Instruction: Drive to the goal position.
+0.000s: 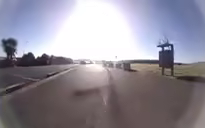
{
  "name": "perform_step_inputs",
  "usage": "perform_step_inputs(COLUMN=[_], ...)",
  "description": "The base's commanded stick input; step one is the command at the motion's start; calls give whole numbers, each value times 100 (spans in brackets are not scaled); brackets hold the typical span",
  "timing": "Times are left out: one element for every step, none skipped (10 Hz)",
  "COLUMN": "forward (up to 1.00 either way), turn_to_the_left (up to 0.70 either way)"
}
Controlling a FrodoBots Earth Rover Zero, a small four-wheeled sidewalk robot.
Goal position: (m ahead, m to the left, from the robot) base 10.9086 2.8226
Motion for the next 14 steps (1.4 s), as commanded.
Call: perform_step_inputs(forward=[70, 70, 70, 70, 70, 70, 70, 70, 70, 70, 70, 70, 70, 70], turn_to_the_left=[0, 0, 0, 0, 0, 0, 0, 0, 0, 0, 0, 0, 0, 0])
